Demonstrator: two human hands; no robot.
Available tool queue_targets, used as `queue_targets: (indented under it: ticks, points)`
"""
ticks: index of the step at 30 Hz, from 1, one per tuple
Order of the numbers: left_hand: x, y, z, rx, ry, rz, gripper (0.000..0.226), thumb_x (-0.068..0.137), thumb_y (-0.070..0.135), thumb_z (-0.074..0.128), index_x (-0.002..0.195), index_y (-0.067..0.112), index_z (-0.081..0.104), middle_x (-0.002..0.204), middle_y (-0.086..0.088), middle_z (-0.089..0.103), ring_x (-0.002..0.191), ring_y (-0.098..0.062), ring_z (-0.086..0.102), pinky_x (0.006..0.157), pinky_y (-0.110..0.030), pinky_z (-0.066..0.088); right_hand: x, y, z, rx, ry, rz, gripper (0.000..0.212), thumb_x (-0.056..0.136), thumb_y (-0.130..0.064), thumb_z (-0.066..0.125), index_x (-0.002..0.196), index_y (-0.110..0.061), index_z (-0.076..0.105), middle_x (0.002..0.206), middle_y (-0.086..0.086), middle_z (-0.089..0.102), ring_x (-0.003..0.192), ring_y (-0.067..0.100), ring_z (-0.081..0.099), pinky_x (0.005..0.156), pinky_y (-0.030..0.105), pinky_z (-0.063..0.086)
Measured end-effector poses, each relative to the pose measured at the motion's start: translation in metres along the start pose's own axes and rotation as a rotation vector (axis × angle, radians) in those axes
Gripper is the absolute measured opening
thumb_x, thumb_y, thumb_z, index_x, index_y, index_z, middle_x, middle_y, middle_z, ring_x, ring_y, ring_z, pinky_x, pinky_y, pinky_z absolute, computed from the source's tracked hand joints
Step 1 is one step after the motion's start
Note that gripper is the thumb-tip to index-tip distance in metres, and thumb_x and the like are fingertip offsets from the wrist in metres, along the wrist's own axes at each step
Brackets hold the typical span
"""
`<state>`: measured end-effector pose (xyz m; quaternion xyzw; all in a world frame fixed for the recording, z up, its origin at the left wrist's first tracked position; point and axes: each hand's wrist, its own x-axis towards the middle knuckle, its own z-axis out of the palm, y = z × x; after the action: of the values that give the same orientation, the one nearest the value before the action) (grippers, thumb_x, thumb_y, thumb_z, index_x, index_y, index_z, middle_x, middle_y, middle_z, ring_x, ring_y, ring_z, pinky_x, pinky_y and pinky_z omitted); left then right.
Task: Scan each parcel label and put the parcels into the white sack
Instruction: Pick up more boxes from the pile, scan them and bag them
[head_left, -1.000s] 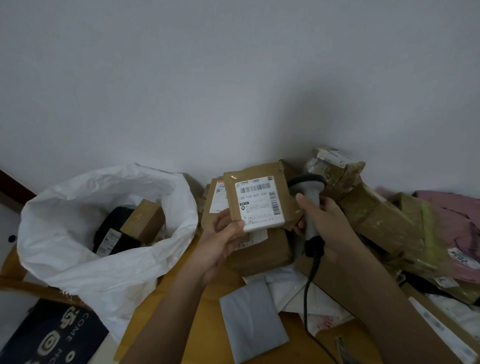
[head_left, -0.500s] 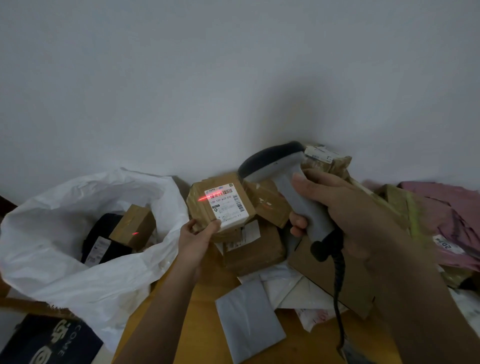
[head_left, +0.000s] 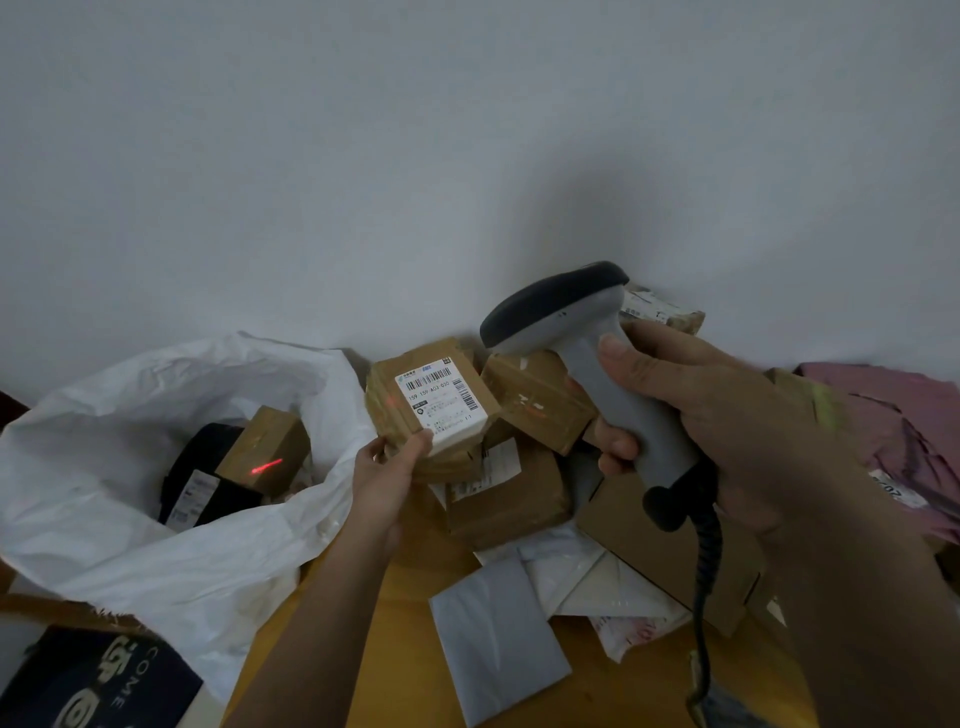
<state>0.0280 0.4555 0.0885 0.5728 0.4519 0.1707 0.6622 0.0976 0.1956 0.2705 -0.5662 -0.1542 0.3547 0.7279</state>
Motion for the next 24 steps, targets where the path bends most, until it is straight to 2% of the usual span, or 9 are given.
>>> queue_targets:
  ticks: [3, 10, 18, 21, 24]
  points:
    - [0.001, 0.0, 0.0, 0.003, -0.005, 0.008, 0.081, 0.077, 0.037, 0.079, 0.143, 0.019, 0.037, 0.136, -0.009, 0.052, 0.119, -0.027, 0.055, 0.103, -0.047, 0.048, 0.001, 0.0, 0.001, 0.003, -0.002, -0.001, 0.05, 0.075, -0.036, 0.061, 0.114, -0.006, 0.057, 0.098, 0.016, 0.053, 0.049, 0.014, 0.05, 0.052, 0.028, 0.049]
    - [0.006, -0.003, -0.002, 0.005, -0.005, -0.003, 0.082, 0.075, 0.038, 0.081, 0.143, 0.019, 0.038, 0.135, -0.009, 0.053, 0.118, -0.026, 0.056, 0.102, -0.046, 0.049, 0.004, -0.002, 0.003, 0.026, -0.002, 0.004, 0.049, 0.075, -0.034, 0.059, 0.113, -0.005, 0.056, 0.091, 0.013, 0.053, 0.048, 0.013, 0.049, 0.05, 0.027, 0.05]
    - [0.014, -0.007, -0.004, 0.019, 0.003, -0.03, 0.086, 0.071, 0.044, 0.082, 0.142, 0.021, 0.038, 0.135, -0.007, 0.053, 0.12, -0.027, 0.055, 0.103, -0.049, 0.048, 0.011, 0.001, 0.006, 0.032, 0.009, 0.006, 0.047, 0.075, -0.034, 0.06, 0.112, -0.005, 0.058, 0.097, 0.014, 0.055, 0.048, 0.013, 0.049, 0.051, 0.028, 0.049]
    - [0.014, -0.009, -0.005, -0.014, 0.0, -0.048, 0.081, 0.073, 0.043, 0.08, 0.139, 0.017, 0.043, 0.129, -0.006, 0.058, 0.115, -0.024, 0.058, 0.102, -0.045, 0.049, 0.02, 0.006, 0.008, 0.047, 0.016, 0.011, 0.045, 0.08, -0.033, 0.059, 0.114, -0.004, 0.056, 0.086, 0.008, 0.059, 0.049, 0.014, 0.049, 0.05, 0.029, 0.05]
    - [0.011, -0.006, -0.011, -0.138, -0.017, -0.12, 0.061, 0.082, 0.04, 0.073, 0.133, 0.016, 0.051, 0.124, -0.006, 0.063, 0.111, -0.023, 0.062, 0.098, -0.042, 0.052, 0.032, 0.014, 0.009, 0.034, 0.06, 0.052, 0.03, 0.093, -0.028, 0.054, 0.114, -0.006, 0.055, 0.07, 0.001, 0.058, 0.048, 0.014, 0.049, 0.048, 0.029, 0.049]
